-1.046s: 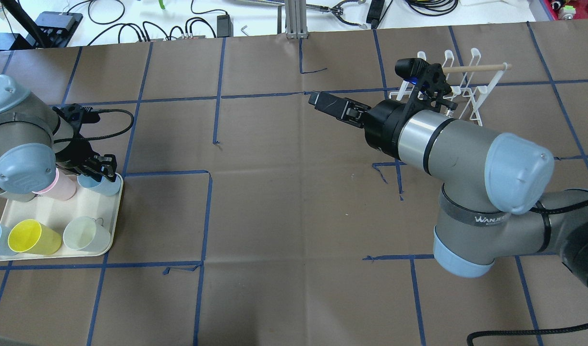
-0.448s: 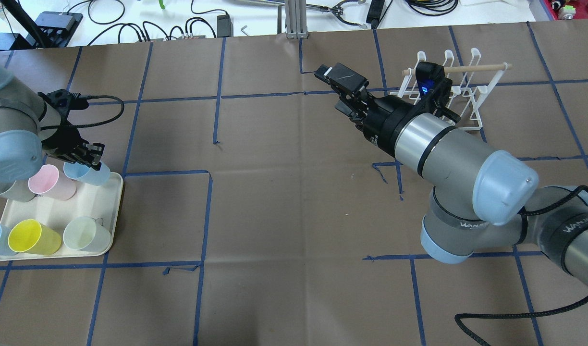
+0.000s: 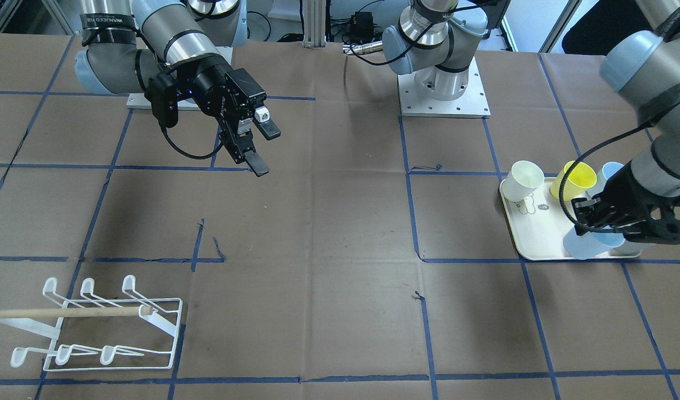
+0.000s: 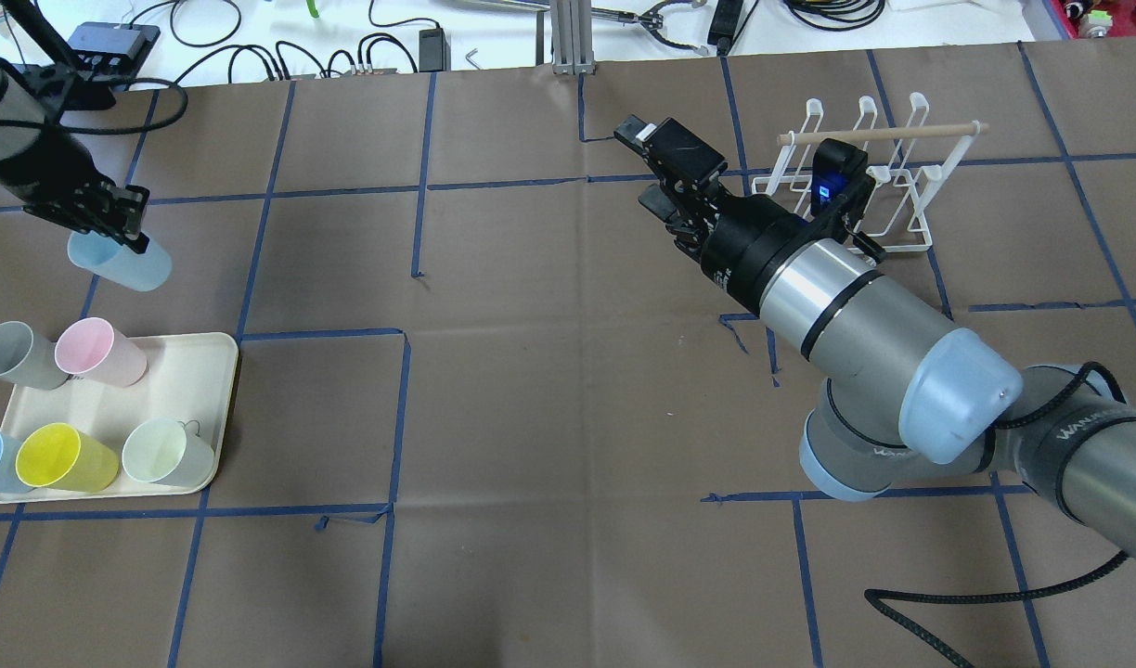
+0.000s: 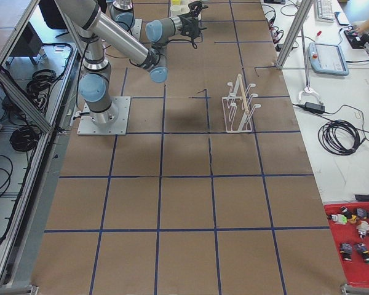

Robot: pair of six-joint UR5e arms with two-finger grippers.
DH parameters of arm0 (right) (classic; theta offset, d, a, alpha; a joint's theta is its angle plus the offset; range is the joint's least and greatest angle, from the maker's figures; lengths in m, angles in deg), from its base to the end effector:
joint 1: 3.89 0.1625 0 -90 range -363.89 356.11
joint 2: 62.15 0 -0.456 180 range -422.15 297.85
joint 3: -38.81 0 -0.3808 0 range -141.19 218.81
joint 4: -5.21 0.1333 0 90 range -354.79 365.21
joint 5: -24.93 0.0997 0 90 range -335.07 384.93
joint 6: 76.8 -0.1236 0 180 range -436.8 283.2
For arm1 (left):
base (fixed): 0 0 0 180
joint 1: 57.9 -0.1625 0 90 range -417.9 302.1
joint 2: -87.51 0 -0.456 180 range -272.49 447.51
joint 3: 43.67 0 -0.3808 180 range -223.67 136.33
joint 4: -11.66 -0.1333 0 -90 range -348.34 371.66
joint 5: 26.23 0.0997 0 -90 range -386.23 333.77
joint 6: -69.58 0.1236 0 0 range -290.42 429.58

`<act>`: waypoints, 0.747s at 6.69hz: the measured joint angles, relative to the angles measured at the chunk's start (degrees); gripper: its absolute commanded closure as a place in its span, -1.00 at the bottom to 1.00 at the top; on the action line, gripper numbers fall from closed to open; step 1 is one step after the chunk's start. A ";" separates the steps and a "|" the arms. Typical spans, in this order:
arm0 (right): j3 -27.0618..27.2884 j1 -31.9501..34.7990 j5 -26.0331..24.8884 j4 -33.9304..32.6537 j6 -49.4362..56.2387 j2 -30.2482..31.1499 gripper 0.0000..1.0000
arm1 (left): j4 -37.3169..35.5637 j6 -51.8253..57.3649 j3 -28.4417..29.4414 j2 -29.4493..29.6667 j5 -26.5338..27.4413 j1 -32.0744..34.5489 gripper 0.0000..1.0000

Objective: Transfer IKEA cup to right arm and place on rack

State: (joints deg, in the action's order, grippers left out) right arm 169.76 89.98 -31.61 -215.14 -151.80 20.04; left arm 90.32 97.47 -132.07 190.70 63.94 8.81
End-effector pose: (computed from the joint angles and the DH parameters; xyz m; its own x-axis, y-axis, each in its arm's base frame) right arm 0.2300 -0.4150 0.4115 -0.2154 -0.0145 -0.9764 0.7659 0.6178 -0.1781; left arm 0.1057 -0.5819 0.4059 -0.9968 0.0802 -0.0006 0.0802 0.9968 0.0052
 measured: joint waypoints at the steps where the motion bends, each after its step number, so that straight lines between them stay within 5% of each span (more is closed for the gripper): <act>1: 0.01 0.00 0.00 -2.03 -1.68 -0.16 -0.94 | 3.41 -0.11 4.32 -0.09 -0.33 2.00 1.00; 3: 0.01 0.00 -0.34 -3.19 -5.12 -0.08 -0.94 | 4.47 0.18 6.62 -1.85 -7.41 5.22 1.00; 5: 0.03 -0.01 -0.94 -3.36 -7.70 -0.63 -0.96 | 3.68 0.59 4.68 -4.72 -25.30 6.51 1.00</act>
State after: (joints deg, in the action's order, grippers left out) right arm 169.79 89.96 -32.55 -218.51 -159.50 19.41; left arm 94.00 98.06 -127.39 185.98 38.64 15.32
